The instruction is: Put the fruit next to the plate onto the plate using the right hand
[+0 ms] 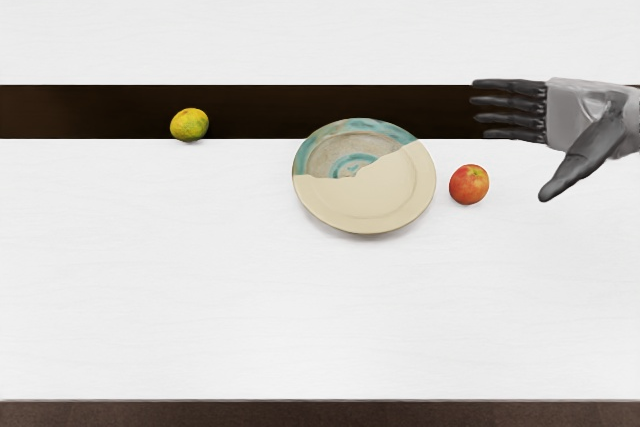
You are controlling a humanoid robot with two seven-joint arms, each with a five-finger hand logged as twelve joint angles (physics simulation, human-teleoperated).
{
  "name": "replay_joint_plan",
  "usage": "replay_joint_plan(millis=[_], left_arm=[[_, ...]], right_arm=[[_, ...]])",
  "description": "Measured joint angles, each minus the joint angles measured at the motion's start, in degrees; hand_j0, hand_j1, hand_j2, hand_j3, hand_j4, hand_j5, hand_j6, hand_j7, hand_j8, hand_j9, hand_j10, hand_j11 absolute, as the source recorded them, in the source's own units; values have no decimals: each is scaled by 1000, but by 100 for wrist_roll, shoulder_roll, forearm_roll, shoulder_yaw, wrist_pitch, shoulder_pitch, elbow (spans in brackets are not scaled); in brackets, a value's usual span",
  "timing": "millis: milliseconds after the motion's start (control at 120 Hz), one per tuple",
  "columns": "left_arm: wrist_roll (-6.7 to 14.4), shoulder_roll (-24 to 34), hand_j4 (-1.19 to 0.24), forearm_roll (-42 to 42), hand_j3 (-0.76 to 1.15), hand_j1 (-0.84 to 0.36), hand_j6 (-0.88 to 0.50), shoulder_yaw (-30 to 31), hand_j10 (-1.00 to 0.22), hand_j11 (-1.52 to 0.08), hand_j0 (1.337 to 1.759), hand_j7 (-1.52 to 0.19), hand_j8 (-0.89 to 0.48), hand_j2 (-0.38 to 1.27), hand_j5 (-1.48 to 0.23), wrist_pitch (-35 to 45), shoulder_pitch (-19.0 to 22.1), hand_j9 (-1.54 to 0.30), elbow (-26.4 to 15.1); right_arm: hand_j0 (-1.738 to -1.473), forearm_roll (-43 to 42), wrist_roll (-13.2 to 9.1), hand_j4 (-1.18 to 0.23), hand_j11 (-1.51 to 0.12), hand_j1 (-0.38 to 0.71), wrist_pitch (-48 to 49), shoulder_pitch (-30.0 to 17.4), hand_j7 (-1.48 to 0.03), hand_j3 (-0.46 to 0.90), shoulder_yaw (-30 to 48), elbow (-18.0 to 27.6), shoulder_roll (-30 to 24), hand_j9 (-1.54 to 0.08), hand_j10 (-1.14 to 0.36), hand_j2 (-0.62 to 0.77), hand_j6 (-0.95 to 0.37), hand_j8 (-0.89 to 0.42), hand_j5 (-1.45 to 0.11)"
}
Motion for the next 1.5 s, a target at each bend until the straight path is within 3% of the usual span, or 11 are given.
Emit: replay_joint_plan(millis=[167, 283, 392, 525, 633, 800, 1167, 1500], left_arm=[[0, 0, 0, 0, 0, 349, 0, 0, 0, 0, 1658, 0, 0, 0, 0, 0, 0, 0, 0], [0, 0, 0, 0, 0, 349, 0, 0, 0, 0, 1658, 0, 0, 0, 0, 0, 0, 0, 0], [0, 0, 0, 0, 0, 349, 0, 0, 0, 0, 1658, 0, 0, 0, 0, 0, 0, 0, 0], [0, 0, 0, 0, 0, 349, 0, 1, 0, 0, 1658, 0, 0, 0, 0, 0, 0, 0, 0], [0, 0, 0, 0, 0, 349, 0, 1, 0, 0, 1658, 0, 0, 0, 0, 0, 0, 0, 0], [0, 0, 0, 0, 0, 349, 0, 1, 0, 0, 1658, 0, 0, 0, 0, 0, 0, 0, 0], [0, 0, 0, -1, 0, 349, 0, 1, 0, 0, 1658, 0, 0, 0, 0, 0, 0, 0, 0], [0, 0, 0, -1, 0, 349, 0, 1, 0, 0, 1658, 0, 0, 0, 0, 0, 0, 0, 0]], right_arm=[[-1658, -506, -124, -22, -29, -324, 0, 236, -29, 0, -18, 81, 62, -29, -23, -3, -22, -23, -29], [-1658, -1835, -823, -24, -30, -323, -533, 500, -30, 0, -3, 560, 189, -30, -24, -3, -25, -25, -30], [-1658, -2947, -1646, -25, -30, -323, -1590, 669, -30, 0, -19, 879, 615, -30, -25, -3, -26, -26, -30], [-1658, -3828, -2043, -26, -30, -323, -3623, 698, -30, 0, -500, 1305, 975, -30, -26, -3, -28, -27, -30], [-1658, -4088, -2142, -27, -31, -322, -4520, 688, -31, 0, -906, 1475, 1133, -31, -27, -3, -29, -28, -31], [-1658, -4665, -2172, -33, -38, -316, -5125, 473, -38, 0, -1126, 1226, 1712, -39, -33, -4, -35, -34, -39], [-1658, -5177, -2172, -195, -249, -121, -5602, 127, -249, 0, -1182, 765, 2272, -249, -194, -36, -197, -196, -249], [-1658, -5346, -2171, -251, -323, -53, -5980, -75, -323, 0, -1184, 629, 2551, -324, -251, -47, -253, -252, -324]])
